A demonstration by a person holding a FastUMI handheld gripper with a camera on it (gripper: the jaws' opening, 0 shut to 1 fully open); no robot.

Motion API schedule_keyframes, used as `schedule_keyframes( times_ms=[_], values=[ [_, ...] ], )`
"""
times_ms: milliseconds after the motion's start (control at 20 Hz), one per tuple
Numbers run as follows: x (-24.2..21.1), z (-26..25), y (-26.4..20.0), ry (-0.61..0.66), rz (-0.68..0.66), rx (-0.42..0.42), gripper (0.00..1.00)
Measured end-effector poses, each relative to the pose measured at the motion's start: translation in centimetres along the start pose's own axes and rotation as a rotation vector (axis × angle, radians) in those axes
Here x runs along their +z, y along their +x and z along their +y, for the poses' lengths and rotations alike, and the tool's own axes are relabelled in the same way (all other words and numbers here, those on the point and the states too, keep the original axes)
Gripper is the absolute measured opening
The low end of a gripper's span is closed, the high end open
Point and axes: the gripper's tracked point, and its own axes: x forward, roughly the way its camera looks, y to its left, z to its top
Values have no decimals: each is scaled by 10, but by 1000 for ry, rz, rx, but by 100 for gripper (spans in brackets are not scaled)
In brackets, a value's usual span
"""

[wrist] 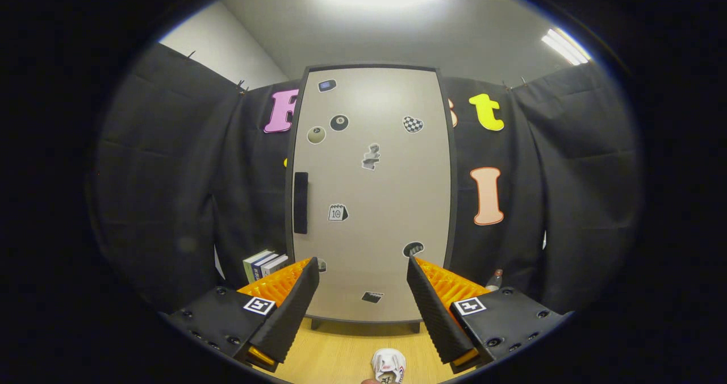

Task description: Open the shoe cabinet door, grab the shoes and put them into the shoe cabinet, then close the shoe cabinet door.

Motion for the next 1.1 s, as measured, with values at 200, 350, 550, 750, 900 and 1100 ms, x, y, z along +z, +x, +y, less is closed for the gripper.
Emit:
schedule_keyframes(
  times_ms=[200,350,550,750,900,1100],
  values=[
    [4,-3,10,10,8,-11,98],
    [6,-1,14,24,19,-6,98],
    [18,5,25,62,15,-16,98],
    [18,16,58,70,87,-12,98],
    [21,30,88,31,119,-5,98],
    [35,62,124,22,118,43,99]
  ],
)
